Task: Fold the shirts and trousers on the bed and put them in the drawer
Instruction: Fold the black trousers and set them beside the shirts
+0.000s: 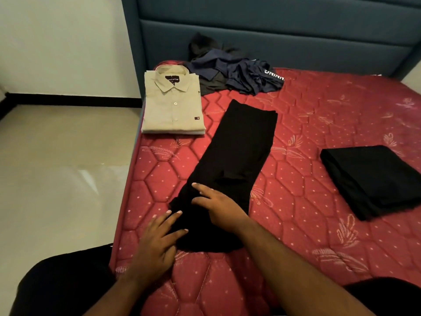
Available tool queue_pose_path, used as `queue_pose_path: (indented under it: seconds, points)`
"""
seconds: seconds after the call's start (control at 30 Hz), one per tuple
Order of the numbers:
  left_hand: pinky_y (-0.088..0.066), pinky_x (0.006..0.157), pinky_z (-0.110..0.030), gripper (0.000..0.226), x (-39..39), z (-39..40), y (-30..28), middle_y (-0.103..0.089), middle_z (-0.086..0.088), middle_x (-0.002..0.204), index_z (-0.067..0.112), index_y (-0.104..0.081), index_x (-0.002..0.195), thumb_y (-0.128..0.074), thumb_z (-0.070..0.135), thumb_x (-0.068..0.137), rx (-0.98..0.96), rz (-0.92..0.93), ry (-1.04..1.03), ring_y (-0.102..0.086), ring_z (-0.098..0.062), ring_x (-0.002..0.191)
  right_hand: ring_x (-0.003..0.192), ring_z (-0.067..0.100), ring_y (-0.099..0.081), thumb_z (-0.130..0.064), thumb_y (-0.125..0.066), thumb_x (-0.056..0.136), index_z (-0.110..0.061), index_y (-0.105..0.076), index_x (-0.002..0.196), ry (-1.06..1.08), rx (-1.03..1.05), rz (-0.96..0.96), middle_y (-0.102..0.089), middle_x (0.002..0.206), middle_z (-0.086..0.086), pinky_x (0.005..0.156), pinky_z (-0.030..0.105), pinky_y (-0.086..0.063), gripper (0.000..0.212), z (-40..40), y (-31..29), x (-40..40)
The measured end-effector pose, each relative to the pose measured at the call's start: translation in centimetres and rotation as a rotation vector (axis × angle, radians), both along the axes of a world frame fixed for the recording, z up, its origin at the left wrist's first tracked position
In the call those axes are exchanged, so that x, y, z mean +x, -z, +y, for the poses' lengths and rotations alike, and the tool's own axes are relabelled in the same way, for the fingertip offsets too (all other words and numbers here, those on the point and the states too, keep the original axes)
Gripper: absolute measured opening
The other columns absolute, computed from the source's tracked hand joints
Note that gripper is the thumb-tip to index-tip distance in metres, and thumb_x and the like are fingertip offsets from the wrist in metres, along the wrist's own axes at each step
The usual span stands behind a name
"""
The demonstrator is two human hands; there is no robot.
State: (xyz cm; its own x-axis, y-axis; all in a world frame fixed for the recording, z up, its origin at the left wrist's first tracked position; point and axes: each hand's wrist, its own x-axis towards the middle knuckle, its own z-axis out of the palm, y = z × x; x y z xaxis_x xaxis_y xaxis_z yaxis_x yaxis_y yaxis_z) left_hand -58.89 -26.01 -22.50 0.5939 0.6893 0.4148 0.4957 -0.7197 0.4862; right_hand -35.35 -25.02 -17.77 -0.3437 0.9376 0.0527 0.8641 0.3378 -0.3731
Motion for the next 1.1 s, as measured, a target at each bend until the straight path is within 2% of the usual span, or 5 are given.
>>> queue_pose_path:
  seconds: [0.17,0.37,0.7,0.97,1.1]
  points:
    - [-0.053,0.075,-0.02,0.019,7.9,-2.2,-5.1,-0.071,0.007,0.087,0.017,-0.071,0.093,-0.059,0.004,0.089,-0.884,-0.622,-0.373,-0.066,-0.013,0.083,0.132,0.027,-0.044,0.0,-0.046,0.079,-0.009,-0.061,0.126,0.436,0.159,0.37,-0.052,0.139,0.011,0.115,0.027,-0.025,0.05,0.0,0.0,6.1]
    - [-0.055,0.051,-0.034,0.018,15.0,-2.6,-7.1,-0.06,-0.012,0.099,0.012,-0.055,0.099,-0.066,0.024,0.092,-1.763,-0.748,-0.571,-0.068,-0.032,0.071,0.14,0.015,-0.032,-0.04,-0.054,0.095,-0.032,-0.041,0.144,0.488,-0.305,-0.141,-0.049,0.142,-0.008,0.114,0.052,-0.012,0.051,3.5,-0.8,14.5]
    - [-0.026,0.033,-0.015,0.017,16.3,-3.3,-3.9,-0.046,-0.006,0.047,0.002,-0.066,0.075,-0.074,0.014,0.084,-1.328,-0.352,-0.598,-0.034,-0.01,0.026,0.071,0.016,-0.057,-0.077,-0.058,0.067,-0.022,-0.06,0.064,0.713,-0.418,0.136,-0.057,0.057,-0.011,0.091,0.048,-0.039,0.055,3.9,0.8,17.8]
    - [-0.052,0.072,-0.039,0.035,10.7,-4.0,-4.8,-0.065,0.002,0.1,0.027,-0.068,0.109,-0.055,0.047,0.083,-0.084,0.248,-0.227,-0.062,-0.023,0.091,0.117,0.029,-0.055,-0.037,-0.049,0.09,-0.02,-0.063,0.121,0.515,0.36,-0.025,-0.059,0.124,0.005,0.093,0.045,-0.041,0.038,-1.6,1.0,11.4]
    - [-0.046,0.086,-0.062,0.071,5.5,-1.3,-2.7,-0.064,-0.007,0.125,0.033,-0.062,0.124,-0.04,0.072,0.069,0.185,0.683,0.021,-0.059,-0.032,0.119,0.147,0.028,-0.019,0.0,-0.038,0.093,-0.022,-0.044,0.143,0.315,-0.288,0.179,-0.032,0.155,0.006,0.119,0.044,-0.007,0.055,-3.5,3.5,10.6]
